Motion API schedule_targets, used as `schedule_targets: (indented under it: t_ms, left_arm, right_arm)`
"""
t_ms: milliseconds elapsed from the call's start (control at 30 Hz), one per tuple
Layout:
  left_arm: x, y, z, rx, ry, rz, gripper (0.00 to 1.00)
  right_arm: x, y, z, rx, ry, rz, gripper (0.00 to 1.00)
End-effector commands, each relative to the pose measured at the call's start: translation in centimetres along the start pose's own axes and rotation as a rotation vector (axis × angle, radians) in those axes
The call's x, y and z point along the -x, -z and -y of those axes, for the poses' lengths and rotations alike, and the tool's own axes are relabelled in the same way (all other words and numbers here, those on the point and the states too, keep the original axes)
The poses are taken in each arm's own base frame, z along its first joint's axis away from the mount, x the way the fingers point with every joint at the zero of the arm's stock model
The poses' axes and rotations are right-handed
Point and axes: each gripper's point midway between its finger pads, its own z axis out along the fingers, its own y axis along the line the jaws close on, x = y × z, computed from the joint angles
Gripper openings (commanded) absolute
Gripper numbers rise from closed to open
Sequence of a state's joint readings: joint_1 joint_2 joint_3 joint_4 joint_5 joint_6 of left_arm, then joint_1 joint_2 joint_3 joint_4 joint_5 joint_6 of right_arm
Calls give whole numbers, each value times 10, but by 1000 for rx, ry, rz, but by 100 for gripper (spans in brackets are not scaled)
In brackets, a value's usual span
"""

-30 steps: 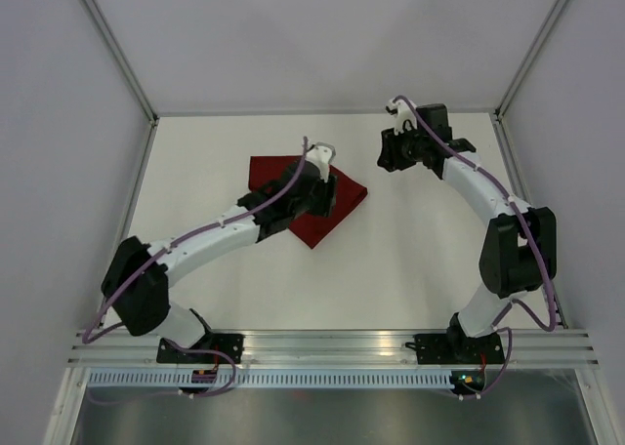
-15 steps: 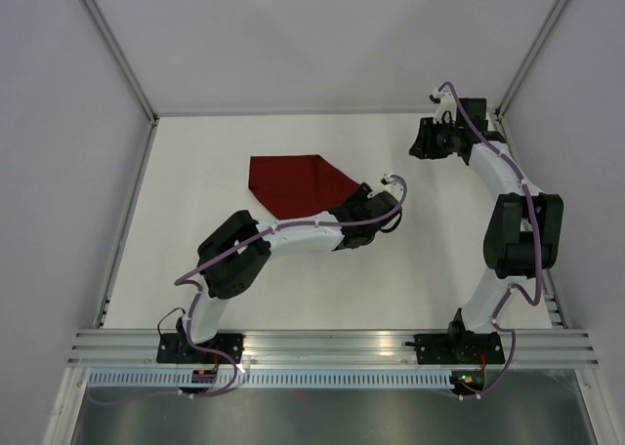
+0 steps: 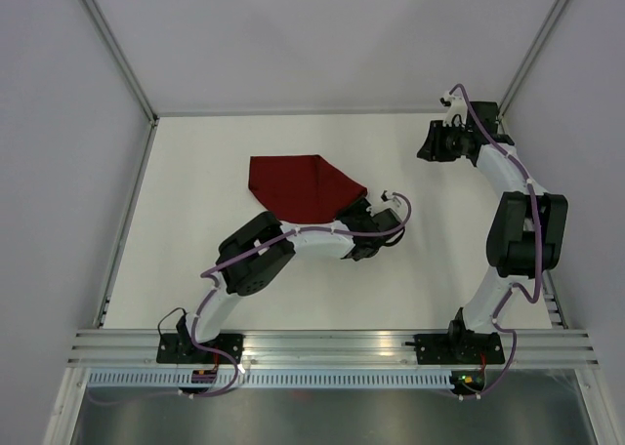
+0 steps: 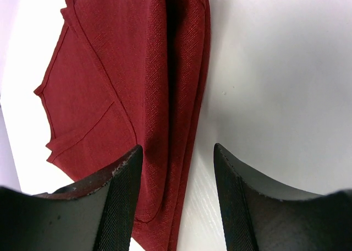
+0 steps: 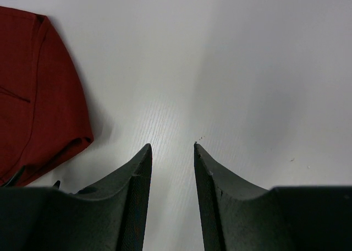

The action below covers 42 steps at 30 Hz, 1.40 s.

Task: Fold the napkin, place the utensils inside, and roll it up
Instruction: Roll the napkin at the center of the board.

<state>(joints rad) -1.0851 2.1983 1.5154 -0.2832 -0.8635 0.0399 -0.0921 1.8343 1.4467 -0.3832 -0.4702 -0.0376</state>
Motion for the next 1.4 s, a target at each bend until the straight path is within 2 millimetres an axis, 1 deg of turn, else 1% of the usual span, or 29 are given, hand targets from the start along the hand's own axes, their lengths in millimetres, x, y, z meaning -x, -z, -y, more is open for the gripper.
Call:
schedule_targets:
  t_ms: [0, 100, 367, 667, 767, 933, 967, 1033, 1067, 1167, 1367]
  left_arm:
    - [9, 1, -9, 57, -19, 12, 60]
    - [5, -2, -7, 71, -34, 0, 59]
    - [-19, -13, 6, 79, -82, -44, 57]
    - [-34, -22, 16, 67, -102, -73, 52]
    - [-38, -25, 19, 58, -105, -81, 48]
    - [-43, -29, 23, 46, -110, -93, 43]
    - [-44, -30, 23, 43, -109, -94, 40]
    - [-44, -31, 23, 39, -106, -96, 38]
    - [-45, -31, 24, 37, -109, -98, 35]
    - [-45, -33, 24, 33, -105, -100, 31]
    - [-41, -35, 16, 28, -78, -97, 17]
  right_arm:
    - [-3, -4, -2, 26, 1, -2, 43]
    - [-3, -4, -2, 26, 0, -2, 42]
    - [-5, -2, 0, 25, 3, -1, 42]
    - [-7, -2, -1, 31, 2, -5, 41]
    - [-7, 0, -2, 32, 7, -2, 40]
    - [-8, 0, -2, 32, 9, -1, 40]
    - [-9, 0, -2, 32, 12, -1, 40]
    - [-9, 1, -3, 34, 16, 1, 40]
    - [-9, 1, -3, 32, 17, 1, 40]
    - [-12, 1, -2, 32, 22, -2, 39]
    - [-15, 2, -1, 28, 37, -5, 39]
